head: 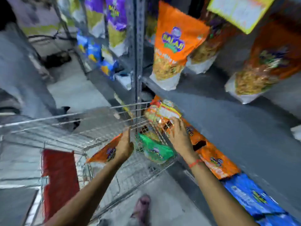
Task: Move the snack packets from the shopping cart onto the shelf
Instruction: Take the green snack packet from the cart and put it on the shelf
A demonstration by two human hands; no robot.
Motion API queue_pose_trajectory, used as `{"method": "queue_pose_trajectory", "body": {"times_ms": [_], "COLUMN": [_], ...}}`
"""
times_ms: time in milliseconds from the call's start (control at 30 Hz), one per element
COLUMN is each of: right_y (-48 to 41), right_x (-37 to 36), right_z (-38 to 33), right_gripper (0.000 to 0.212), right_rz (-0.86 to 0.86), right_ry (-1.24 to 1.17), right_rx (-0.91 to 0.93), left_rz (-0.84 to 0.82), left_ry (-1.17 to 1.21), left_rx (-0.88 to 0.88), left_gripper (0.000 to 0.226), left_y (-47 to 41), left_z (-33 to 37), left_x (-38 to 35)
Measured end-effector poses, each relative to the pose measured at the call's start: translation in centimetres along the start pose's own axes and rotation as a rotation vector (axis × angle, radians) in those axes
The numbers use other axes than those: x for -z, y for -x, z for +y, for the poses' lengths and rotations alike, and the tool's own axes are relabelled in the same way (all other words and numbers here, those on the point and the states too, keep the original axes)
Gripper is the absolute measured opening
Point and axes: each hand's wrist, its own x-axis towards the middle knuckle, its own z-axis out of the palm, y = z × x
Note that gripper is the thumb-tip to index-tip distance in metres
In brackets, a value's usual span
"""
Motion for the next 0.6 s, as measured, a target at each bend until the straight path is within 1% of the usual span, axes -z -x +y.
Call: {"method": "queue_pose_trajectory", "body": {"times_ms": [67, 133, 200, 267, 300, 333, 400, 433, 467, 500, 600], "right_y": [-1.1, -1.9, -2.9, -3.9, -4.3, -4.6, -4.7, -4.5, -4.2, -3.9, -3.6], "right_x": [-2.4, -4.2, -6.2, -7.8, -8.6, -9.2, -10.4, -11.0, -11.3, -11.8, -11.5], "right_z": [1.0, 2.6, 4.1, 5.4, 6.4, 6.7, 7.3, 7.9, 8.2, 8.7, 8.4], "right_gripper": [0.053, 0.053, 0.044, 0.037, 0.034, 0.032, 0.038, 0.043, 0.048, 0.050, 0.047], "right_rz": [-0.248, -0.438, -0.573, -0.687, -0.722, -0.749, -0.816, -0.869, -0.877, -0.871, -0.891], "right_ry": [0.119, 0.150, 0.140, 0.166, 0.195, 0.191, 0.224, 0.287, 0.272, 0.253, 0.129], "right_rx": [-0.045, -0.119, -0.136, -0.143, -0.167, -0.246, -0.332, -0.286, -0.307, -0.309, -0.375], "left_rz": [-0.172, -0.323, -0.382, -0.410, -0.436, -0.473, -0.584, -0.618, -0.624, -0.596, -0.476], "left_ry": [-0.027, 0.033, 0.167, 0.230, 0.249, 0.280, 0.291, 0.289, 0.277, 0.286, 0.351], "left_rx": [0.016, 0.109, 0.193, 0.227, 0.268, 0.343, 0.435, 0.453, 0.463, 0.466, 0.478], "left_gripper": [0.066, 0.081, 0.090, 0.090, 0.086, 0.080, 0.062, 0.053, 0.048, 0.047, 0.061], "left_y": [-0.9, -1.7, -2.7, -4.0, -4.5, -4.8, -5.3, -5.5, -5.5, -5.4, -5.0], "left_z": [-1.7, -2.8, -3.7, -4.2, -4.3, -4.2, -4.2, -4.4, -4.5, -4.6, -5.3], "left_x": [-1.6, -3.4, -5.6, -7.6, -8.5, -9.2, -10.4, -11.0, -11.2, -11.4, -11.7]}}
